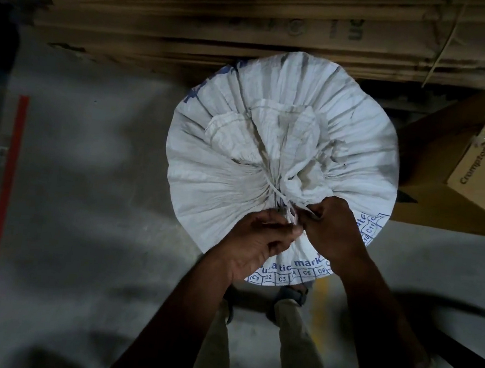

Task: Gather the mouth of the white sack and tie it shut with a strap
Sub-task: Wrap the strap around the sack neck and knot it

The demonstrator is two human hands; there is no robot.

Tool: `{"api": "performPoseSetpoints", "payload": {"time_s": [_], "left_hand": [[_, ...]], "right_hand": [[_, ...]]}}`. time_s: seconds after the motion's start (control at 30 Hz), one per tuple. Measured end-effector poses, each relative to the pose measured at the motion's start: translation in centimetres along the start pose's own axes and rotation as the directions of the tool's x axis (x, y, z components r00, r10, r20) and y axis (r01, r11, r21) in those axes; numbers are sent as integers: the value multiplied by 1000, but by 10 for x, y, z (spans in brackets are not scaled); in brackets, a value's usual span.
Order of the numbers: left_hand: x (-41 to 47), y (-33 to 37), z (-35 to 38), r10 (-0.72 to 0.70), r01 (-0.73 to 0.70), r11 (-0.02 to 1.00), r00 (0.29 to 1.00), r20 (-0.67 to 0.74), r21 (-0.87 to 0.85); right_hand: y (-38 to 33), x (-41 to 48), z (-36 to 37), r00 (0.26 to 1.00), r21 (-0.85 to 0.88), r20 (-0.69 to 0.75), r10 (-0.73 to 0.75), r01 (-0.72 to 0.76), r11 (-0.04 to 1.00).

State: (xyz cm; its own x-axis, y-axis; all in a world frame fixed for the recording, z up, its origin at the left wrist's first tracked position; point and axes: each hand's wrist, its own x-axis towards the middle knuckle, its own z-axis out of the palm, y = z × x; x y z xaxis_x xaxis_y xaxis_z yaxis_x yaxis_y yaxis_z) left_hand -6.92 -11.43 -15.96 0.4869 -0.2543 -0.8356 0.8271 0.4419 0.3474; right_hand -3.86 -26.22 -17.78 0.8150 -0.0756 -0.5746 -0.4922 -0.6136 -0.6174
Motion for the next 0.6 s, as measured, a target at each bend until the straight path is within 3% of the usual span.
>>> {"api": "performPoseSetpoints", "payload": {"time_s": [0.1,0.4,0.5,0.6], "left_hand": [[4,-2,-1,-133,137,988,989,63,-73],[7,-1,-10,-20,35,984,996,88,-175],[8,-1,-8,105,-96,982,993,46,-161],[13,-8,-2,276,-285,954,956,-93,-95]], "right_hand": [[6,4,0,1000,44,27,-8,7,999],[15,5,-5,998,68,42,37,-40,997],[7,3,-6,993,259,117,24,-54,964],[-2,1,-8,986,414,167,24,-92,905]]}}
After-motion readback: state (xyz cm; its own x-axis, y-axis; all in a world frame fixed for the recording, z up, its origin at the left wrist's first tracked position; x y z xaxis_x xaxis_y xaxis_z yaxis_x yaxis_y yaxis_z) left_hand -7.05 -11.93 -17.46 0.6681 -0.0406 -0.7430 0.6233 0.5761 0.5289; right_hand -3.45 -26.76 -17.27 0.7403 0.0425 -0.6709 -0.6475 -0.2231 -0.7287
